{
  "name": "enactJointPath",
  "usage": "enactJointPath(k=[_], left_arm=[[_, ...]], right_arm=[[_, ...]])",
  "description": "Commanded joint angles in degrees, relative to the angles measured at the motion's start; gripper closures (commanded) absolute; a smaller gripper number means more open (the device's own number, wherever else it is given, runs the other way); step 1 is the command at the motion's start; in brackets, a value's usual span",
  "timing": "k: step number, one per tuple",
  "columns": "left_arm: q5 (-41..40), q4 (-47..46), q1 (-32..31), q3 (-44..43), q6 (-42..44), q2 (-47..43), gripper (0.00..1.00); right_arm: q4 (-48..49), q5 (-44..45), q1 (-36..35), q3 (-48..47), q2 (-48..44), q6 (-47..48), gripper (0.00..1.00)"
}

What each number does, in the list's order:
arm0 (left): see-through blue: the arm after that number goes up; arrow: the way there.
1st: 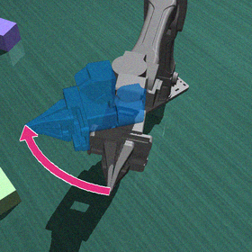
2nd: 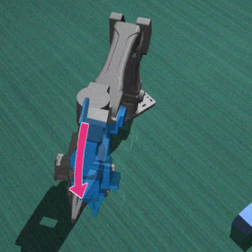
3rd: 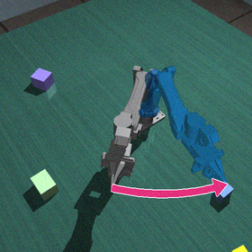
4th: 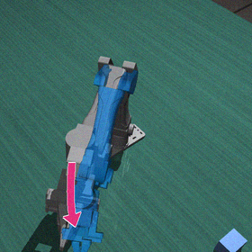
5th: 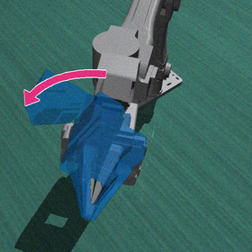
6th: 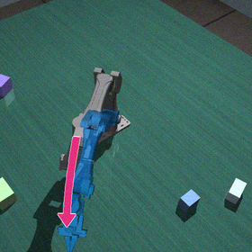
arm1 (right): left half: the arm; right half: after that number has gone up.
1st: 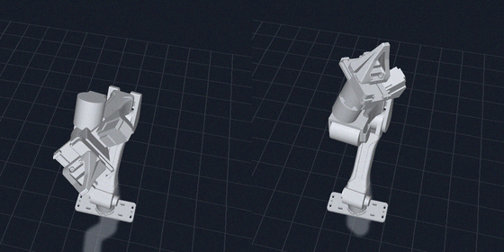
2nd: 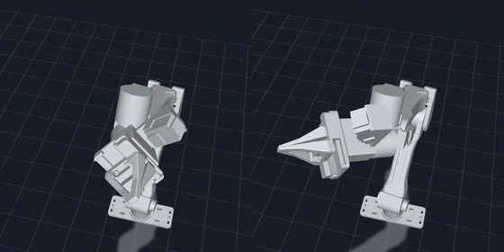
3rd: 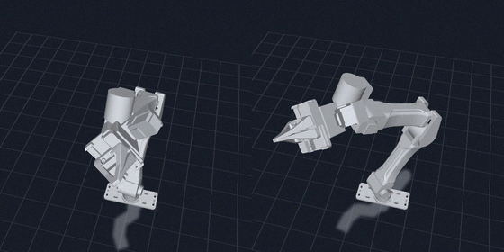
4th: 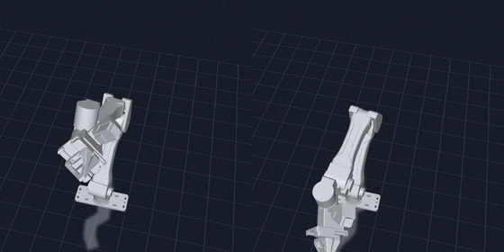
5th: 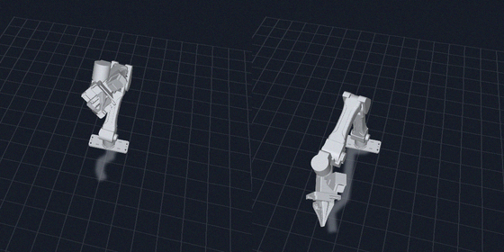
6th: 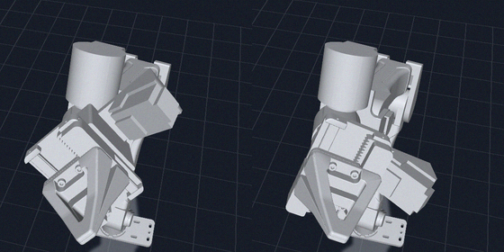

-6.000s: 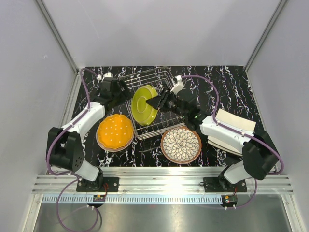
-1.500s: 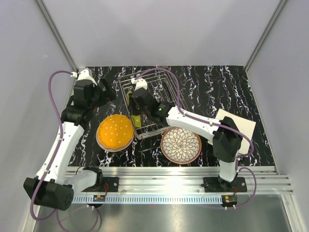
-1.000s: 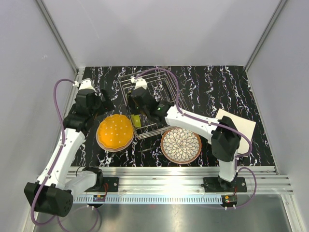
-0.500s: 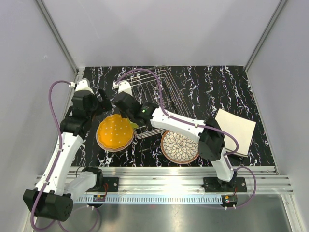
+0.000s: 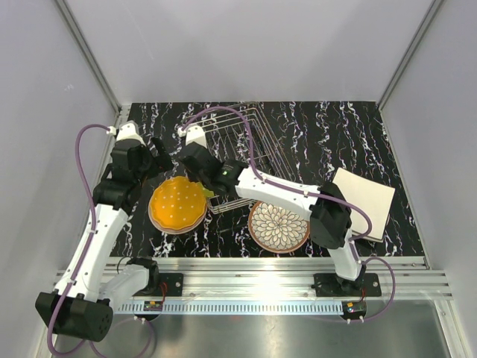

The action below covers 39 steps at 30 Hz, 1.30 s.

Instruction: Load the plates into the dish rack

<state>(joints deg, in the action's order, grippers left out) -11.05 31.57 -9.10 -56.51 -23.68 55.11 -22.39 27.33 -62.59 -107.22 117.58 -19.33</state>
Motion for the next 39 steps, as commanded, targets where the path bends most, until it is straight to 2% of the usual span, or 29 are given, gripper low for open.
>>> enactJointPath(k=[1,4,6,10,13,15,17,19,20,23,29,39], left_arm=[[-1.0,-2.5,0.3,0.3,1.2,-1.1,0.01],[-0.9,-2.6,0.3,0.3,1.3,-1.1,0.01],[-0.9,-2.6,0.3,0.3,1.3,-1.1,0.01],[-1.0,-2.6,0.3,0.3,1.3,-1.0,0.01],[-1.0,-2.6,0.4,0.4,1.3,-0.9,0.01],[-0.8,-2.6,0.3,0.4,1.3,-0.9,0.01],[-0.7,-2.6,0.3,0.4,1.4,-0.7,0.01],[-0.7,-2.7,0.3,0.4,1.4,-0.9,0.01],[-0.7,-2.7,0.3,0.4,1.4,-0.9,0.01],[-0.6,-2.7,0.3,0.4,1.4,-0.7,0.01],[-0.5,-2.7,0.4,0.4,1.4,-0.5,0.01],[-0.2,-2.7,0.4,0.3,1.7,-0.3,0.01]], right_arm=[[-4.2,-1.1,1.3,3.6,0.3,3.7,1.0],[-4.4,-2.2,1.5,4.3,0.5,3.7,0.97],[-4.2,-3.1,1.6,4.7,0.6,3.3,0.86],[-3.4,-3.7,1.5,4.7,0.2,2.5,0.71],[-2.8,-3.7,1.6,4.9,-0.2,2.2,0.71],[-3.2,-3.5,1.6,4.8,-0.2,2.7,0.67],[-3.8,-3.4,1.6,4.8,-0.2,3.7,0.71],[-4.0,-3.9,1.6,5.4,-0.3,4.8,0.81],[-4.0,-4.0,1.5,5.6,-0.6,5.8,0.91],[-4.9,-4.5,1.6,6.4,-0.5,7.9,1.0],[-4.6,-3.9,1.7,8.2,-0.7,10.5,1.0],[-1.2,-10.2,2.8,11.2,0.4,9.5,1.0]])
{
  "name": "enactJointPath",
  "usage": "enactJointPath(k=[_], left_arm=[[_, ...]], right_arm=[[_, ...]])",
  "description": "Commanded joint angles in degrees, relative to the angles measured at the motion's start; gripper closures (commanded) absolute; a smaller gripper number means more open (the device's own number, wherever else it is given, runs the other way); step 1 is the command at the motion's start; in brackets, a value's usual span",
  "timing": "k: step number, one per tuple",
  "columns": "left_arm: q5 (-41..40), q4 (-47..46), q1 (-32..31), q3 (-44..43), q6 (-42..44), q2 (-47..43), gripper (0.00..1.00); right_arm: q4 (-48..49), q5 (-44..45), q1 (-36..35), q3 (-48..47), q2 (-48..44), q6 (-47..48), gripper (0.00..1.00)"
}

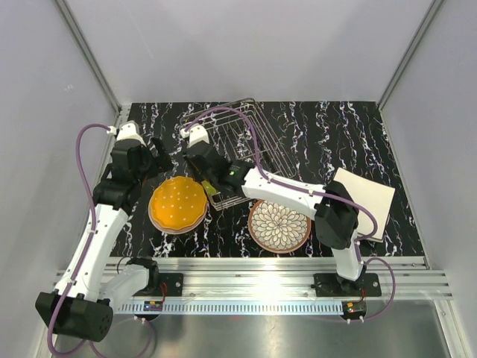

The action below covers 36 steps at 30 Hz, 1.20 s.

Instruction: Load the plates into the dish rack

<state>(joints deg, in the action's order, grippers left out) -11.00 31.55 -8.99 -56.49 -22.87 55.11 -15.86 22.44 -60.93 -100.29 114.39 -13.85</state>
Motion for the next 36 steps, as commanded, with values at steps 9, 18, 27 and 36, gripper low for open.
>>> enactJointPath(k=[9,18,27,36], left_arm=[[0.1,-2.7,0.3,0.2,0.9,-0.1,0.01],[-0.2,-2.6,0.3,0.3,1.0,0.0,0.01],[-0.7,-2.5,0.3,0.2,1.1,-0.2,0.01],[-0.2,-2.5,0.3,0.3,1.1,-0.2,0.01]], right_arm=[[-9.1,-7.1,2.0,4.5,5.7,4.2,1.0],[-9.9,-8.4,2.4,2.8,4.1,3.2,0.58],[-9.9,-9.9,2.4,-1.0,2.2,1.4,0.25],[-10.3,-7.0,2.4,-1.6,0.2,2.0,0.35]])
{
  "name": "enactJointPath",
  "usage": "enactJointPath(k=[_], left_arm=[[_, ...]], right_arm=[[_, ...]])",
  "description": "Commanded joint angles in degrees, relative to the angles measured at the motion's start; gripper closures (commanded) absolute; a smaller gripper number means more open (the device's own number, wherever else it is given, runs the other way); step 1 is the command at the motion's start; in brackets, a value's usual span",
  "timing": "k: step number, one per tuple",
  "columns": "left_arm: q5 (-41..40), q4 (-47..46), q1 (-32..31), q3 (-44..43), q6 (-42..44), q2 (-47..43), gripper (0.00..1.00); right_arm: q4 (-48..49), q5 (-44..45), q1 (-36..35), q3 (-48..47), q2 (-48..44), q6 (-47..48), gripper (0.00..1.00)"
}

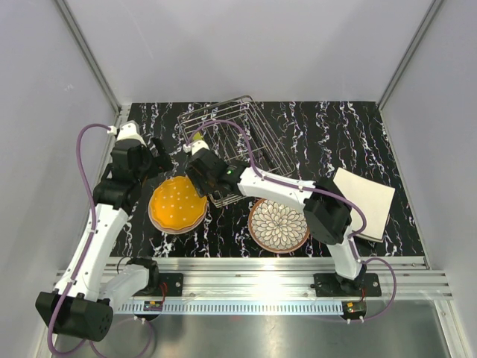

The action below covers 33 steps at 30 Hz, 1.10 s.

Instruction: Load the plates into the dish rack

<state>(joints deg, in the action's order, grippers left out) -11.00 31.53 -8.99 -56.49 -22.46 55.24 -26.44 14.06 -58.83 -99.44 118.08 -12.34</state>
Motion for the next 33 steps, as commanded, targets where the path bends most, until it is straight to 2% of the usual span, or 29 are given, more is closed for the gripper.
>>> enactJointPath(k=[1,6,8,10,11,13,14,16,20,23,27,30,33], left_arm=[[-0.2,-2.5,0.3,0.3,0.7,-0.3,0.01],[-0.1,-2.6,0.3,0.4,0.7,-0.4,0.01],[-0.1,-2.5,0.3,0.4,0.7,-0.3,0.01],[0.0,-2.6,0.3,0.5,0.7,-0.3,0.01],[0.0,-2.6,0.3,0.5,0.7,-0.3,0.01],[0.2,-2.6,0.3,0.3,0.7,-0.1,0.01],[0.2,-2.6,0.3,0.4,0.7,-0.1,0.01],[0.3,-2.6,0.3,0.3,0.7,0.0,0.01],[0.5,-2.6,0.3,0.4,0.7,0.0,0.01],[0.7,-2.6,0.3,0.4,0.7,0.0,0.01],[0.9,-2.7,0.3,0.3,0.7,0.0,0.01],[1.0,-2.8,0.4,0.2,0.7,0.0,0.01],[1.3,-2.8,0.5,0.2,0.7,0.1,0.01]], right_arm=[[0.0,2.0,0.2,-2.4,-3.7,0.5,0.36],[0.5,5.9,0.8,-0.8,-5.7,-0.4,0.39],[2.5,6.8,1.3,0.6,-7.8,-1.2,0.46],[4.5,7.4,1.7,1.2,-9.7,-1.6,0.56],[5.2,6.9,2.3,1.5,-10.3,-1.7,0.69],[7.2,5.8,2.8,1.5,-11.3,-2.2,0.79],[7.4,4.8,3.0,0.8,-11.2,-2.2,0.89],[7.0,4.0,3.4,-0.6,-10.3,-2.1,1.0],[8.5,1.5,3.5,-2.4,-9.5,-0.9,1.0],[13.1,-1.8,3.6,-0.9,-10.8,0.9,1.0],[19.2,-1.8,3.5,2.0,-13.9,1.7,1.0],[28.5,-1.4,3.5,5.5,-16.4,2.1,1.0],[32.3,-0.2,3.5,7.2,-17.4,2.0,1.0]])
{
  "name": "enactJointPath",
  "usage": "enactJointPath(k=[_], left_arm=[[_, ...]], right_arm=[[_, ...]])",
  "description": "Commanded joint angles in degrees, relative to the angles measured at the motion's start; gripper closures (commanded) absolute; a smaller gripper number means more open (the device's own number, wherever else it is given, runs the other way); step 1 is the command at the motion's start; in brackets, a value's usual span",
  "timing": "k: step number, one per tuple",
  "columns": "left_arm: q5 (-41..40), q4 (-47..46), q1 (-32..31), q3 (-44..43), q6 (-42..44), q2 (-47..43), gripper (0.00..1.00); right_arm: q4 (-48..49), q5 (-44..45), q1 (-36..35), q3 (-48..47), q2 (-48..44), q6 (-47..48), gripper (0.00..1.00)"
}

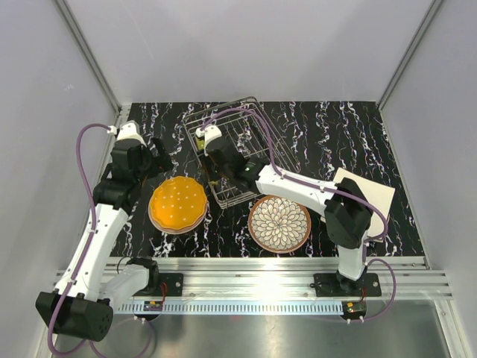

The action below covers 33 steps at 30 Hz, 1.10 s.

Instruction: Load the plates into the dish rack

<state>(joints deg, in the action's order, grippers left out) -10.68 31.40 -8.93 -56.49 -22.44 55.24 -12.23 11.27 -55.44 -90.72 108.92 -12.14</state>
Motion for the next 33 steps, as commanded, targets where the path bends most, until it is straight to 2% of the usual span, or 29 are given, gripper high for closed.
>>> enactJointPath(k=[1,5,9,13,20,26,33], left_arm=[[1.0,-2.6,0.5,0.2,0.6,0.1,0.01],[2.0,-2.7,0.5,0.7,0.6,0.1,0.01],[3.8,-3.7,0.5,1.4,-0.7,1.2,0.01],[6.3,-4.6,0.9,-0.2,-4.4,4.7,0.01],[15.6,-8.2,5.0,-0.6,-8.1,10.2,0.01],[15.3,-7.6,7.1,-0.3,-6.1,9.4,0.01],[14.5,-7.1,7.5,-0.5,-4.6,8.4,0.01]], right_arm=[[18.6,3.0,0.3,-1.6,-8.3,1.7,1.0],[18.4,1.9,0.9,-2.1,-7.9,-0.1,1.0],[26.6,0.6,1.0,3.2,-11.7,0.5,1.0],[28.8,-2.8,1.2,4.3,-12.9,3.1,1.0],[37.8,-2.6,2.5,10.3,-16.8,0.3,1.0],[32.1,-1.4,3.0,6.7,-18.0,1.7,1.0],[29.5,-3.4,3.0,12.4,-20.0,1.1,1.0]])
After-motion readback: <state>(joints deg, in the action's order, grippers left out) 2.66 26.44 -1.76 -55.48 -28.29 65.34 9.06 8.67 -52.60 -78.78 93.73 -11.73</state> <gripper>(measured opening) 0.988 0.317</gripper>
